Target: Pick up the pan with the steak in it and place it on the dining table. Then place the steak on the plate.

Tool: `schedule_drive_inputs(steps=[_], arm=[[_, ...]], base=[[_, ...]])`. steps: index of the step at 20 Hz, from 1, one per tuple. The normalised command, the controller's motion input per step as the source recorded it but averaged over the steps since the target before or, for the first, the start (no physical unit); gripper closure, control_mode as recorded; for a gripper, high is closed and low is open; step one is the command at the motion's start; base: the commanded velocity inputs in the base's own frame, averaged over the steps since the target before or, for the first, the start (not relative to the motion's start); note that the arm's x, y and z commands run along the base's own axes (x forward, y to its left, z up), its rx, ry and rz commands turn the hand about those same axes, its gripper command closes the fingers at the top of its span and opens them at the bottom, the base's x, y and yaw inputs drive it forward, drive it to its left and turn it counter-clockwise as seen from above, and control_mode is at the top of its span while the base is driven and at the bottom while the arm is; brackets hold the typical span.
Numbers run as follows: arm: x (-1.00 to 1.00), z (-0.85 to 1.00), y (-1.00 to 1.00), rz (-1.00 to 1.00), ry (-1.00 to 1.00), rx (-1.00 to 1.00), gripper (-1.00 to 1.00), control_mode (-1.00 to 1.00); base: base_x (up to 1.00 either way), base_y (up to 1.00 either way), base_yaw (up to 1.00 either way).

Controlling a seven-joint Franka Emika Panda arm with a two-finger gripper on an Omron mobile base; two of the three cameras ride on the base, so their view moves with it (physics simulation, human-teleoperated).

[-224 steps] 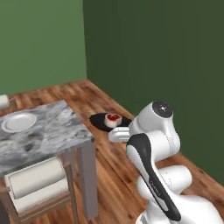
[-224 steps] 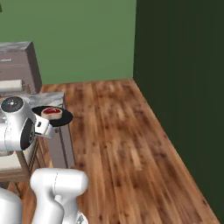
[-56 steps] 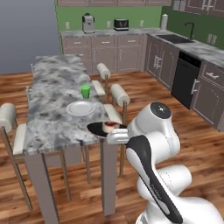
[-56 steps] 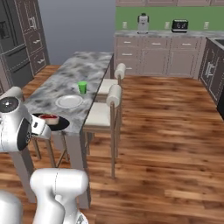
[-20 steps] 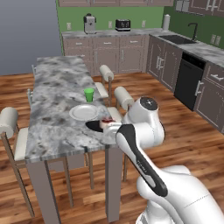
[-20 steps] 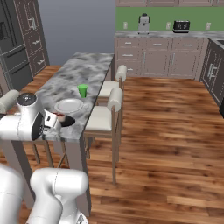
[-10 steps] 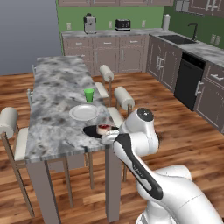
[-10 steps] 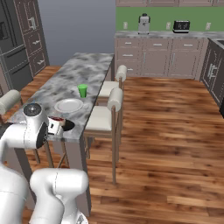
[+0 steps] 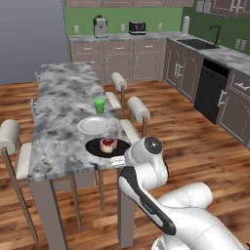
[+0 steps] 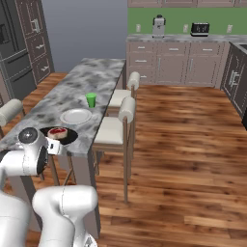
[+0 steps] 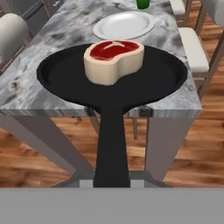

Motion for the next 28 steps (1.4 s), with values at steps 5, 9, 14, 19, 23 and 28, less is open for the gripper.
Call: schedule_drive_inputs(steps=[5, 9, 14, 19, 23, 28], arm=[[0.22, -0.15, -0.1, 0.0, -0.14, 0.0, 1.0, -1.0], [0.08, -0.19, -0.13, 0.0, -0.1, 0.0, 1.0, -1.0], [0.01, -0.28, -0.33, 0.0, -0.04, 0.0, 1.0, -1.0], [0.0, -0.25, -0.32, 0.0, -0.05, 0.0, 1.0, -1.0], [0.02, -0.1, 0.0, 0.0, 0.0, 0.0, 1.0, -1.0], [0.0, -0.48, -0.06, 0.01, -0.02, -0.01, 1.0, -1.0]], base=[[0.0, 0.0, 0.0], [0.0, 0.0, 0.0], [0.0, 0.0, 0.0], [0.0, 0.0, 0.0], [0.0, 0.0, 0.0], [0.0, 0.0, 0.0]])
